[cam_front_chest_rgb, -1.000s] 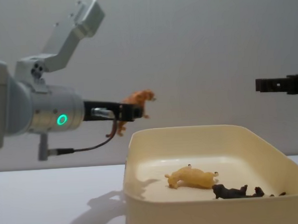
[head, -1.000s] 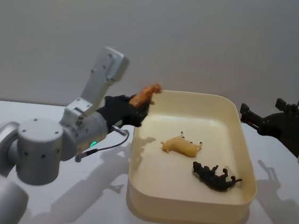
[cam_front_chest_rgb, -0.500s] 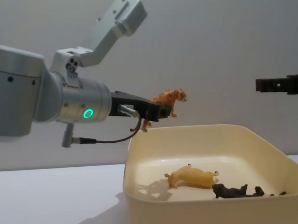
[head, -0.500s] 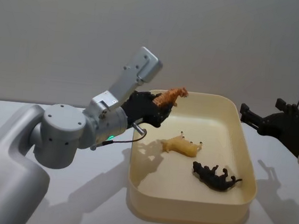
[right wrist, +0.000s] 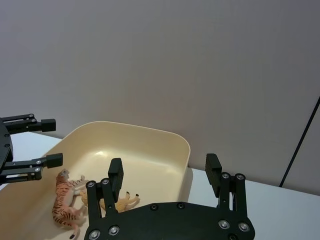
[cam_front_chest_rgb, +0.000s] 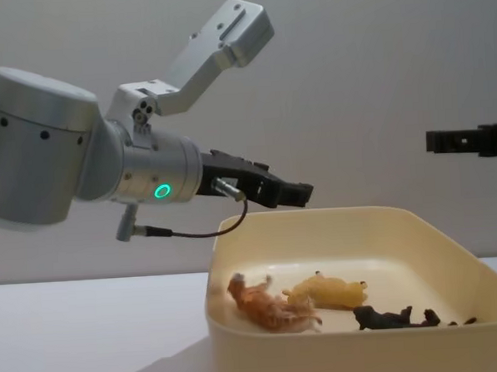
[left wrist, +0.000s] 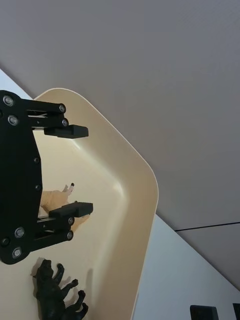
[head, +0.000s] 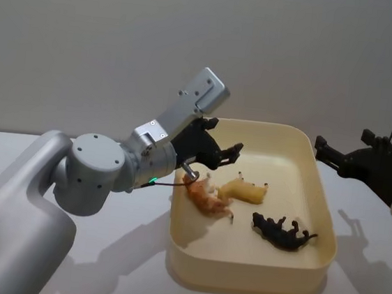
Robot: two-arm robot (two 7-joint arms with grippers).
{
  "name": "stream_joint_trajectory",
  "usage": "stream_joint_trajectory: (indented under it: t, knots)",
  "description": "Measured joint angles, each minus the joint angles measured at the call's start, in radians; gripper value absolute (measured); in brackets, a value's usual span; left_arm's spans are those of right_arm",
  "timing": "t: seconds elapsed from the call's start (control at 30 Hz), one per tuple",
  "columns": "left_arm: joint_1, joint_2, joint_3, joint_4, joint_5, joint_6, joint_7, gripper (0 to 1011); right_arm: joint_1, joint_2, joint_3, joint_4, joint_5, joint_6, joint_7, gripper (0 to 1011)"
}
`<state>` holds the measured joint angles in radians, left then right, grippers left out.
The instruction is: Pick up the toy alternately with two hands and place it into the central storage box.
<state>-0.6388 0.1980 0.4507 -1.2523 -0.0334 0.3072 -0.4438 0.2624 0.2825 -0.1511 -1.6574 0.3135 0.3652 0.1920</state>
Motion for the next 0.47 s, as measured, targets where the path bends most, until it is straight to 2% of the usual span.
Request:
stream_joint_trajectory:
  t: [0.3, 0.47]
  knots:
    - [-0.009, -0.005, 0.005, 0.012, 0.021, -0.01, -0.01, 981, 0.0, 0.0, 0.0, 0.0, 0.0, 0.0, 0.0, 1001]
    - [-0.011, -0.006, 0.006, 0.015, 0.027, -0.013, -0.013, 1001, 0.0, 0.0, 0.0, 0.0, 0.0, 0.0, 0.0, 1001]
